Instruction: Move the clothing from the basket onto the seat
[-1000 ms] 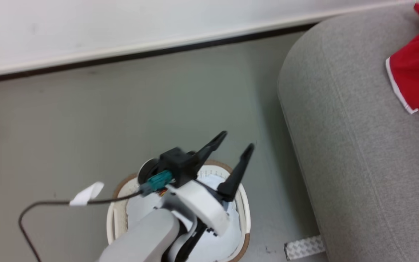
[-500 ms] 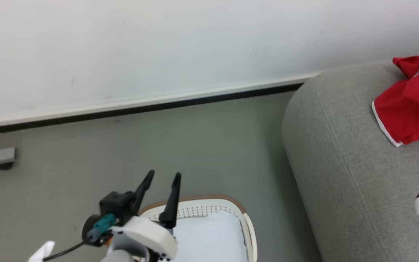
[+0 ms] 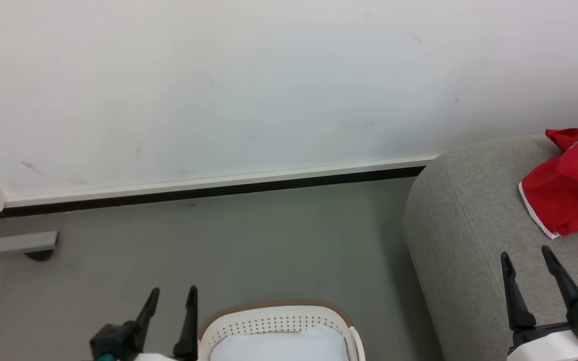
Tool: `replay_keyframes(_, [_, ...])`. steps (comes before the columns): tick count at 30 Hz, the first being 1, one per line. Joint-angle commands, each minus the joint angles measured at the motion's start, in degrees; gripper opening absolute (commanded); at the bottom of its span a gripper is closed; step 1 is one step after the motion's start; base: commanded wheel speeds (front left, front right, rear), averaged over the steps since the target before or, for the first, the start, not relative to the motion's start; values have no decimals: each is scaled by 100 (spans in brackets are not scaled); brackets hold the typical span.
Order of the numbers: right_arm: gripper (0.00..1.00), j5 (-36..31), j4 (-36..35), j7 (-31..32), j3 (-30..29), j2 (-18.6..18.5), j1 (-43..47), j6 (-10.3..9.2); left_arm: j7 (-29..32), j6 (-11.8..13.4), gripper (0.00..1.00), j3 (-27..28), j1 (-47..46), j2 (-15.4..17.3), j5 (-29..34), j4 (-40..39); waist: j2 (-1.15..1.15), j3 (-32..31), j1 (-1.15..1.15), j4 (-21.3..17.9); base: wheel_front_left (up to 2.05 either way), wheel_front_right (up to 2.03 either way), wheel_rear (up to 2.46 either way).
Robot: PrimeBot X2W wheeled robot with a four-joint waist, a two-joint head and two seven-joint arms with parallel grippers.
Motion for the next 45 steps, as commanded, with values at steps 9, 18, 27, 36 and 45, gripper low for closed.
replay_keyframes(9, [100, -113, -49, 6, 43, 213, 369, -15, -4, -453, 100, 769, 407, -393, 496, 97, 0, -122, 1, 37, 0, 0, 0])
replay_keyframes(18, [100, -90, 20, 6, 83, 291, 404, -15, -4, -813, 100, 1221, 440, -718, 891, 235, 0, -135, 1, -2, 0, 0, 0])
replay_keyframes(27, [100, -50, 79, 6, 90, 306, 394, -15, -4, -1023, 100, 1487, 417, -893, 1158, 346, 0, -136, 1, 0, 0, 0, 0])
replay_keyframes(36, [0, 54, 197, 48, 86, 332, 350, 1, 49, -1028, 0, 1574, 393, -954, 1242, 507, 0, -138, 1, 21, 0, 0, 0])
replay_keyframes(45, [0, 1125, 149, 337, -26, 360, 309, 0, 332, -1123, 0, 1732, 302, -965, 242, 486, 0, -131, 1, 37, 0, 0, 0])
